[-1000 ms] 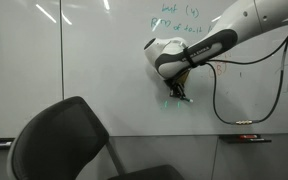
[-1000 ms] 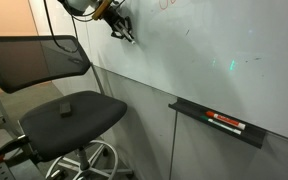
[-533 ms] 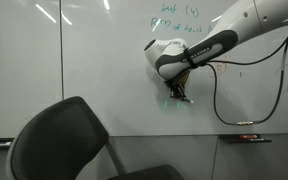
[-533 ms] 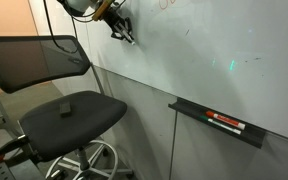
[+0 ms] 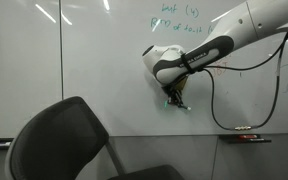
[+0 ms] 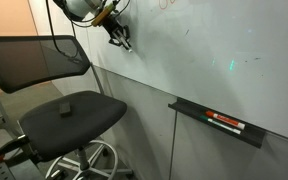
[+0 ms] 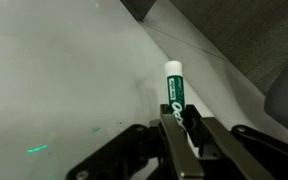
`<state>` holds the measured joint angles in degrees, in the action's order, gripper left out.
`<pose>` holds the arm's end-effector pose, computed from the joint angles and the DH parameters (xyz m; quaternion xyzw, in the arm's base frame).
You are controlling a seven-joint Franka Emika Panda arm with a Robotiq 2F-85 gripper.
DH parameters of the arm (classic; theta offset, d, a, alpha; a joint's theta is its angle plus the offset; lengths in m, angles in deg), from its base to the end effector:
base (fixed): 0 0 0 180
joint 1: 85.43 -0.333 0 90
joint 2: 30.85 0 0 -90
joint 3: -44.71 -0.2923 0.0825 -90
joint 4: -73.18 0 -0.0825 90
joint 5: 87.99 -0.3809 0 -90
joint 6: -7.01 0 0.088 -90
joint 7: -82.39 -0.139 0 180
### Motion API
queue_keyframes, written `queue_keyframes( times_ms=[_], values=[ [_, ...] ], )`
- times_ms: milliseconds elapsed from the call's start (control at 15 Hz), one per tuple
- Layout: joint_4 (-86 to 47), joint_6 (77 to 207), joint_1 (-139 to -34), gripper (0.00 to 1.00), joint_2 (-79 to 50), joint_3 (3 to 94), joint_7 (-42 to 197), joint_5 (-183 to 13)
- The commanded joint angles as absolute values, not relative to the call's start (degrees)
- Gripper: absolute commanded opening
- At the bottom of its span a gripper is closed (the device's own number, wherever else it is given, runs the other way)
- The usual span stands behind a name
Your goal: Use the marker on the chair to write on the white board
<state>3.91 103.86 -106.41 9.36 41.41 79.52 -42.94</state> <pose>0.6837 0.1989 0.3313 0.8940 0.2532 -0.0158 0.3693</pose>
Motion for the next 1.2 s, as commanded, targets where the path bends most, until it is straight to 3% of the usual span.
queue_keyframes(
  times_ms=[0, 1133],
  values=[
    [7.88, 104.01, -105.99, 0.08, 10.61, 40.05, 82.3, -45.74],
    [8.21, 97.49, -103.62, 0.08, 6.52, 40.09, 86.99, -48.19]
  ],
)
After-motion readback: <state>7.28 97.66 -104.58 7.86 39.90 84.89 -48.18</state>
